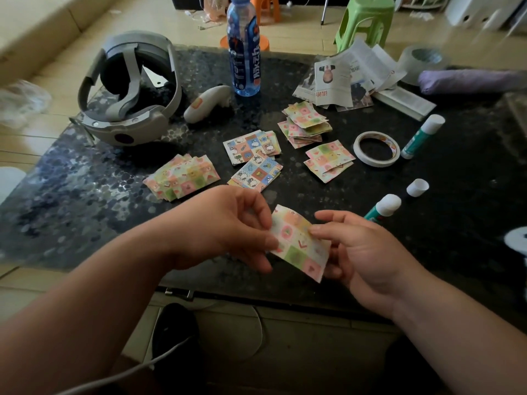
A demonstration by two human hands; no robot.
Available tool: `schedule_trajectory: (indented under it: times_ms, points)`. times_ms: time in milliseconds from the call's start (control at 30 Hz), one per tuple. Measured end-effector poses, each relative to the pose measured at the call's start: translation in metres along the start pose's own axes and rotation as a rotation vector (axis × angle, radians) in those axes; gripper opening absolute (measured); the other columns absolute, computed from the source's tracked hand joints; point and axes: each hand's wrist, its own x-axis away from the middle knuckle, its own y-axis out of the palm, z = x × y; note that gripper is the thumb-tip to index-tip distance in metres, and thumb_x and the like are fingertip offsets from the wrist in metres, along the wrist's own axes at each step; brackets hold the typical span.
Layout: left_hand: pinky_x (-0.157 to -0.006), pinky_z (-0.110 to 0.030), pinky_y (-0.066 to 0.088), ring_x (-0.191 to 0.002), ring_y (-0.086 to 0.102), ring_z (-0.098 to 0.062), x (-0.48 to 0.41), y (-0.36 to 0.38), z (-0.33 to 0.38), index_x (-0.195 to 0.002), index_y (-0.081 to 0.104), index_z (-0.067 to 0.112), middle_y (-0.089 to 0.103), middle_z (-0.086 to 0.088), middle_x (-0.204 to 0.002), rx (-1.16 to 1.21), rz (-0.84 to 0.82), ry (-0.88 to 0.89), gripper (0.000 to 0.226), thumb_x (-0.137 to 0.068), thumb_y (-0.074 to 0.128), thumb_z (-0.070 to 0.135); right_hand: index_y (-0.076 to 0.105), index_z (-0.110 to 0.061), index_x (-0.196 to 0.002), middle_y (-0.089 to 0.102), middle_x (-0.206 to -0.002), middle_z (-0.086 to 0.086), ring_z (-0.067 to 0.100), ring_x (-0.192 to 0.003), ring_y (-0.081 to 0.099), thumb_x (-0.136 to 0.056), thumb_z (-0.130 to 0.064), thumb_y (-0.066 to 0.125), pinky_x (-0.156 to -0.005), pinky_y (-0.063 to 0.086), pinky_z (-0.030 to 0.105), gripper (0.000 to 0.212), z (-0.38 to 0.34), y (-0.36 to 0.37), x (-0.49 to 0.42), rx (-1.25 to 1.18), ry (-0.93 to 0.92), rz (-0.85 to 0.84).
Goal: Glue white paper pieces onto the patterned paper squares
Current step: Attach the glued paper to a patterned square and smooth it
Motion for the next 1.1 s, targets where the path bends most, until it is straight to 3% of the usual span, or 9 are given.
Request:
schedule_trajectory:
  times_ms: [133,267,367,500,633,767,867,1000,1100]
  points:
    - [-0.069,-0.041,0.060,-0.068,0.075,-0.032,-0.002,-0.005,0.000,-0.109,0.055,0.012,0.077,-0.017,-0.081,-0.153,0.123,-0.008,0.040,-0.080,0.080,0.004,0.070,-0.006,-0.092,0.066,-0.070,0.013,0.012,-0.047,0.047,-0.091,-0.004,0.069,-0.036,0.026,0.017,0.002,-0.002,0.000,-0.001,0.045,0.010,-0.126]
    - [-0.063,-0.028,0.058,-0.064,0.072,-0.022,-0.006,-0.010,0.000,-0.109,0.064,0.013,0.076,-0.009,-0.076,-0.102,0.259,0.044,0.037,-0.078,0.084,0.008,0.069,-0.002,-0.096,0.060,-0.068,0.010,0.009,-0.047,0.042,-0.089,-0.001,0.071,-0.038,0.023,0.017,0.008,-0.003,0.002,-0.001,0.071,0.003,-0.178]
    - [-0.068,-0.029,0.058,-0.067,0.070,-0.018,-0.011,-0.010,-0.004,-0.103,0.072,0.017,0.074,-0.002,-0.073,-0.089,0.335,0.077,0.035,-0.073,0.088,0.009,0.070,-0.002,-0.097,0.064,-0.067,0.007,0.009,-0.050,0.044,-0.087,0.000,0.071,-0.041,0.025,0.018,0.010,-0.003,0.005,0.001,0.080,0.040,-0.222]
    - [-0.064,-0.025,0.052,-0.066,0.064,-0.013,-0.016,-0.009,-0.005,-0.102,0.075,0.018,0.074,0.001,-0.072,0.033,0.379,0.092,0.035,-0.071,0.088,0.007,0.068,0.000,-0.088,0.060,-0.067,0.009,0.010,-0.051,0.045,-0.088,0.000,0.071,-0.040,0.030,0.019,0.003,0.000,0.012,0.002,0.087,0.003,-0.189]
    - [-0.062,-0.028,0.045,-0.058,0.059,-0.011,-0.017,-0.009,-0.005,-0.105,0.074,0.017,0.074,-0.001,-0.072,0.151,0.409,0.083,0.038,-0.069,0.086,0.012,0.073,-0.015,-0.082,0.069,-0.065,0.003,0.010,-0.053,0.056,-0.090,-0.017,0.076,-0.051,0.044,0.028,0.010,0.002,0.009,0.002,0.465,-0.239,-0.031]
    - [-0.057,-0.024,0.038,-0.053,0.053,-0.009,-0.019,-0.007,-0.005,-0.106,0.072,0.013,0.073,-0.002,-0.072,0.276,0.421,0.094,0.053,-0.054,0.085,0.016,0.072,-0.024,-0.082,0.072,-0.071,-0.009,0.003,-0.059,0.063,-0.090,-0.029,0.076,-0.056,0.049,0.022,0.011,0.000,0.006,0.003,0.698,-0.393,0.047]
    - [-0.054,-0.021,0.041,-0.057,0.054,-0.009,-0.020,-0.009,-0.004,-0.105,0.072,0.012,0.076,-0.003,-0.077,0.293,0.461,0.102,0.052,-0.055,0.086,0.015,0.071,-0.023,-0.084,0.072,-0.068,-0.009,0.003,-0.056,0.062,-0.092,-0.031,0.073,-0.055,0.049,0.022,0.011,0.000,0.007,0.004,0.665,-0.378,0.026]
    - [-0.056,-0.024,0.043,-0.056,0.055,-0.012,-0.021,-0.008,-0.006,-0.104,0.073,0.015,0.077,-0.004,-0.078,0.253,0.494,0.123,0.031,-0.076,0.083,0.007,0.071,-0.014,-0.087,0.073,-0.067,0.000,0.008,-0.051,0.057,-0.095,-0.022,0.071,-0.050,0.045,0.024,0.011,0.002,0.007,0.004,0.537,-0.291,-0.052]
    - [-0.052,-0.024,0.043,-0.049,0.052,-0.010,-0.024,-0.008,-0.006,-0.108,0.072,0.015,0.078,-0.004,-0.081,0.255,0.531,0.122,0.026,-0.083,0.079,0.008,0.069,-0.004,-0.087,0.071,-0.070,0.009,0.011,-0.051,0.050,-0.092,-0.005,0.071,-0.043,0.037,0.022,0.006,0.005,0.015,0.003,0.225,-0.137,-0.127]
